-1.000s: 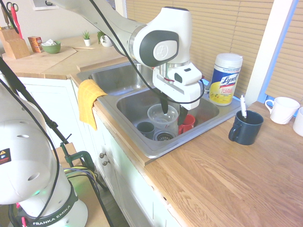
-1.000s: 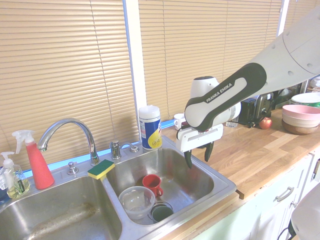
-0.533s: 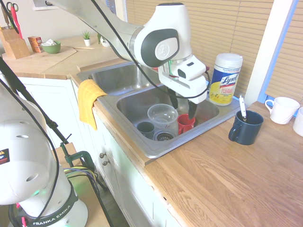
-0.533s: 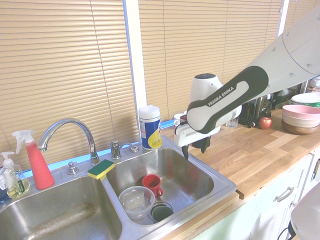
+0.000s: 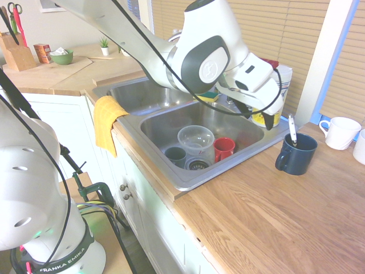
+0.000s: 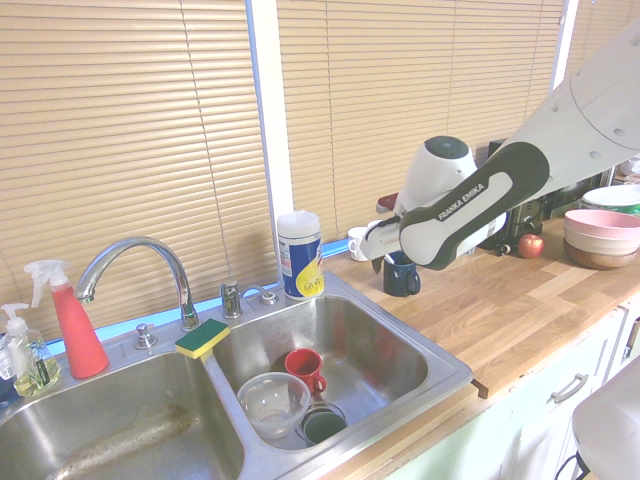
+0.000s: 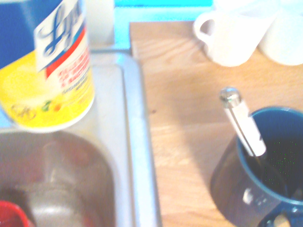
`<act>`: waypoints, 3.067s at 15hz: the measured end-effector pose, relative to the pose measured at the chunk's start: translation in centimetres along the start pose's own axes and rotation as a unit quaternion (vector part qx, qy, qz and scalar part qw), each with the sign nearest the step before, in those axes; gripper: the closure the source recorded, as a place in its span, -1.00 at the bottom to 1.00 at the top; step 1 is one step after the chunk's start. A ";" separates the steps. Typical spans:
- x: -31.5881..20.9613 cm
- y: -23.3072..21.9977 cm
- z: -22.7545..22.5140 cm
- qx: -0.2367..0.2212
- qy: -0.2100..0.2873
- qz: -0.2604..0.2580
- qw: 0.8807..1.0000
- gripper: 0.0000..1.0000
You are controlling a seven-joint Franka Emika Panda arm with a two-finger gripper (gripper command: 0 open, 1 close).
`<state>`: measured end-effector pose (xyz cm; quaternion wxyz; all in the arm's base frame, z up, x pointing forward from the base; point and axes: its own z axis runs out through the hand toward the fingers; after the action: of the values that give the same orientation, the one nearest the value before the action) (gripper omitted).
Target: Put the spoon into the sink
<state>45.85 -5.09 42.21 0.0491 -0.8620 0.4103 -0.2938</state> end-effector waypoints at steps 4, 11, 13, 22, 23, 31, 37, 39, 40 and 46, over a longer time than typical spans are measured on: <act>2.9 -0.1 1.5 0.009 0.025 -0.006 1.000 -1.00; 5.5 -1.1 4.4 0.016 0.041 -0.036 0.998 -1.00; 5.8 -1.4 5.1 0.020 0.045 -0.047 0.998 -1.00; 6.0 -1.6 7.2 0.011 0.042 -0.084 0.996 1.00; 5.9 -1.7 7.2 0.010 0.043 -0.091 0.995 1.00; 5.0 -1.7 7.5 0.003 0.056 -0.124 0.991 1.00; 5.0 -1.8 8.3 0.003 0.063 -0.133 0.989 1.00; 5.2 -2.0 8.7 0.004 0.063 -0.133 0.989 1.00; 5.3 -2.1 8.8 0.005 0.064 -0.135 0.989 1.00; 5.7 -2.1 8.9 0.010 0.067 -0.134 0.989 1.00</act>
<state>54.93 -9.26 38.25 -0.0093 -0.8871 0.2900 -0.3589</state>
